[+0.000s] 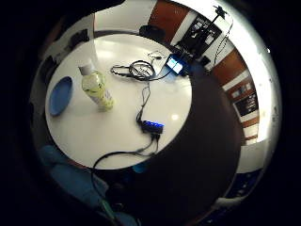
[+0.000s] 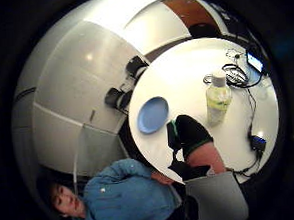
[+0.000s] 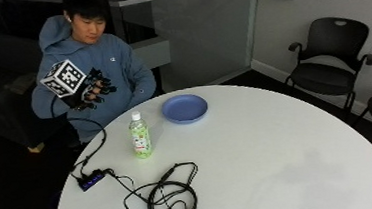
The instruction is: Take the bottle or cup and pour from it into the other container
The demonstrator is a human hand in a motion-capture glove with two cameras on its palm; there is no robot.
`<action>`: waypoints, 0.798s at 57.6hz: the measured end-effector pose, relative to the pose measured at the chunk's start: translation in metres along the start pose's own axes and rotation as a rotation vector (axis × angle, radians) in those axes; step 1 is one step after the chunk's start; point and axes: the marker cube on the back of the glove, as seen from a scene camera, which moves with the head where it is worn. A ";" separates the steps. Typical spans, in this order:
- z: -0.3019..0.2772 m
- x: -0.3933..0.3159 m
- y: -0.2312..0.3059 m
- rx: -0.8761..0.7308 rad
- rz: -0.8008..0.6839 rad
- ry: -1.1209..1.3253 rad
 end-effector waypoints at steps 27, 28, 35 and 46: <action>0.058 0.086 0.001 0.118 0.126 -0.540; 0.061 0.087 0.001 0.122 0.131 -0.550; 0.086 0.095 -0.005 0.102 0.142 -0.648; 0.130 0.086 -0.017 0.059 0.178 -0.779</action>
